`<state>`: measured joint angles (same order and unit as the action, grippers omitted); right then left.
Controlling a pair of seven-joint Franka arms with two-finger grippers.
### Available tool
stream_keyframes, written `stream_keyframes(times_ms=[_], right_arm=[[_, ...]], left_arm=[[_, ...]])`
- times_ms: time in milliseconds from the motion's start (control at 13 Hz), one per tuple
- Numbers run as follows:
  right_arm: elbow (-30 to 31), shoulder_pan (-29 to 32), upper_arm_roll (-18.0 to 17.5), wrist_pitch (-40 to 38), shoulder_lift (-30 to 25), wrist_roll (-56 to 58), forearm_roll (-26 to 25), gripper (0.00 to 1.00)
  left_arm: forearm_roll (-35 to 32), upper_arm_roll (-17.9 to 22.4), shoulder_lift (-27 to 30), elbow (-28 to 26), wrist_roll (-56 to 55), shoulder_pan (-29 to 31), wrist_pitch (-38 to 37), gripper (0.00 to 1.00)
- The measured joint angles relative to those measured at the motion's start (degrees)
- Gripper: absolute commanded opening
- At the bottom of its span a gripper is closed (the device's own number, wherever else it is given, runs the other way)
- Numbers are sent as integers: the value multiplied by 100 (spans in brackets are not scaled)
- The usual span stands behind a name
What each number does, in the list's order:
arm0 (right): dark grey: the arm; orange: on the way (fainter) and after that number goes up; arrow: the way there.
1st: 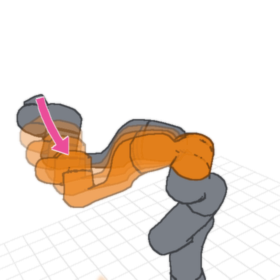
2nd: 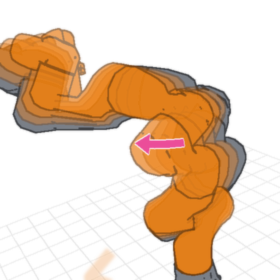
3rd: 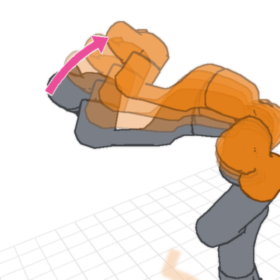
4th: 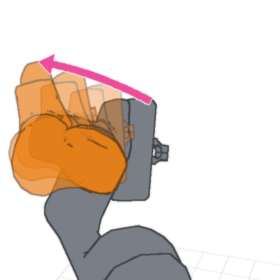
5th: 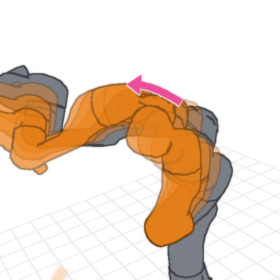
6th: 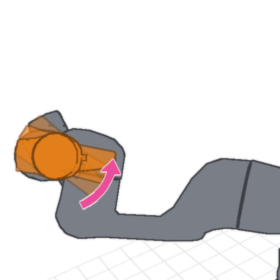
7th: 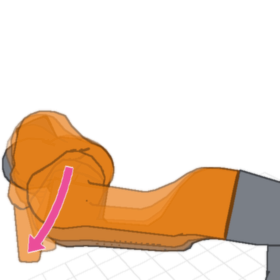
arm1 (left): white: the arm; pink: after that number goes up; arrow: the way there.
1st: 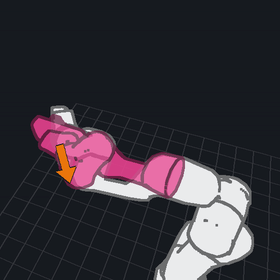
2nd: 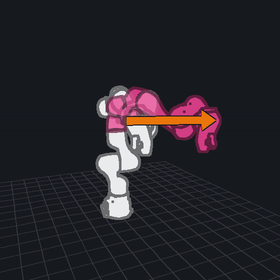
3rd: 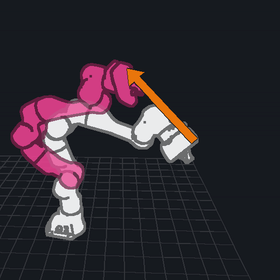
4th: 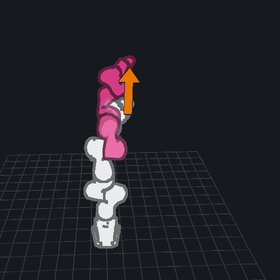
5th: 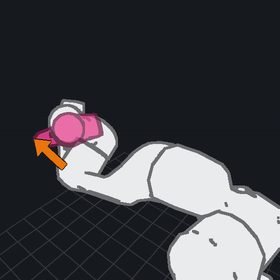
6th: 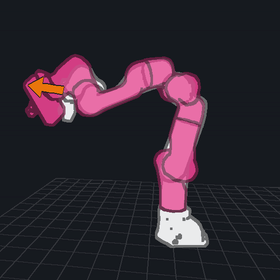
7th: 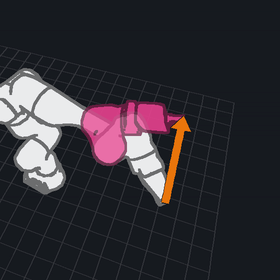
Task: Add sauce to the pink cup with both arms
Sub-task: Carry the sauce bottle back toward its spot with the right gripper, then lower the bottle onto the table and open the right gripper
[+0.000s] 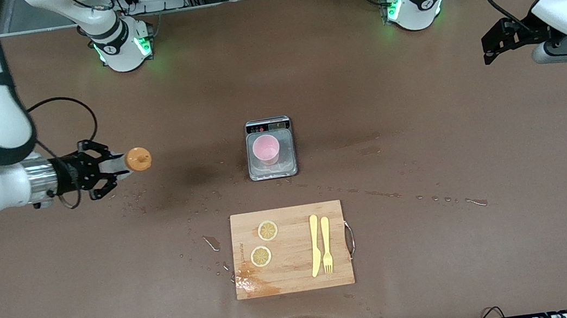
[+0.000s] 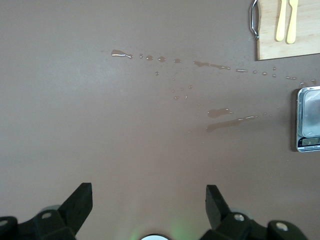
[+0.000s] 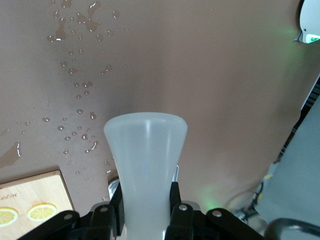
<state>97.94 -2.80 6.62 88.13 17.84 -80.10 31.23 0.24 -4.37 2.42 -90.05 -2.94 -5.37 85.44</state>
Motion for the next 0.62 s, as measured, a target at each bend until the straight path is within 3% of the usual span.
stream_keyframes(times_ms=[308, 615], right_arm=[[239, 929, 0, -218, 128, 1495, 282, 0], [320, 1831, 1, -371, 896, 3156, 756, 0]], left_arm=[[0, 4, -9, 0, 0, 3, 0, 100], [0, 9, -15, 1, 0, 8, 0, 100]])
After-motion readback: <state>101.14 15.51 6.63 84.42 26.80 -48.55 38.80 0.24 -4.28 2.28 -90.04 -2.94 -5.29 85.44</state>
